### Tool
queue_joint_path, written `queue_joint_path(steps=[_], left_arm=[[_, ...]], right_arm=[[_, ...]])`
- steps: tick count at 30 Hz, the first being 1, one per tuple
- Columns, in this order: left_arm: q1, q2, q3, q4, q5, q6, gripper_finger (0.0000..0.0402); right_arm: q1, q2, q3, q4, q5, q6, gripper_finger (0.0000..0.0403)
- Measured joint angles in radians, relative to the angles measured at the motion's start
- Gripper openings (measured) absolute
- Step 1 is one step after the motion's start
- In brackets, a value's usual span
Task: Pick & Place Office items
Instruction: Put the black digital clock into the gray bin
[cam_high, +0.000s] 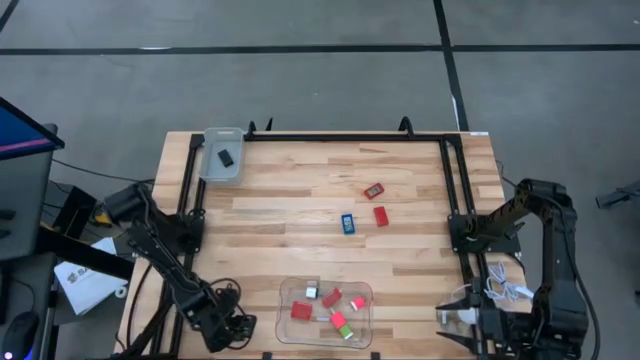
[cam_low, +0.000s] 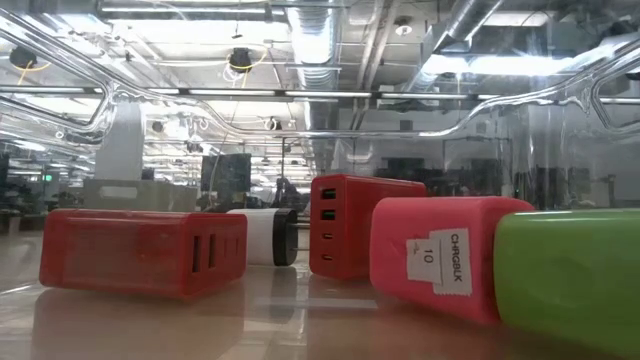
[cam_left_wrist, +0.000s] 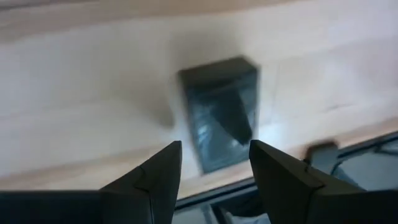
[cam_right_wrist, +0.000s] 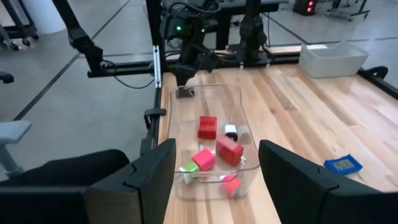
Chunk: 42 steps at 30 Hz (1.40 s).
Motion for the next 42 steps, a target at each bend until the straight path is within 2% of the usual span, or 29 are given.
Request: queue_joint_path(steps=[11, 19, 30, 35, 42], left_arm=[[0.058, 0.062, 0.005, 0.023, 0.012, 0.015, 0.0187], [0.081, 0.090, 0.010, -0.038, 0.060, 0.032, 0.0174], [0.153, 0.073, 0.005, -0.084, 0.079, 0.177, 0.0157], [0.195, 0.023, 0.000, -0.178, -0.008, 0.261, 0.0157], [0.257, -0.101, -0.007, -0.400, -0.231, 0.344, 0.0157]], right_arm=[[0.020, 0.015, 0.000, 0.003, -0.040, -0.006, 0.0224], [0.021, 0.016, 0.000, 0.004, -0.055, -0.008, 0.0224], [0.022, 0.017, 0.000, 0.010, -0.060, -0.011, 0.0224], [0.022, 0.017, 0.000, 0.009, -0.060, -0.012, 0.0224], [0.023, 0.018, 0.000, 0.008, -0.060, -0.011, 0.0224]])
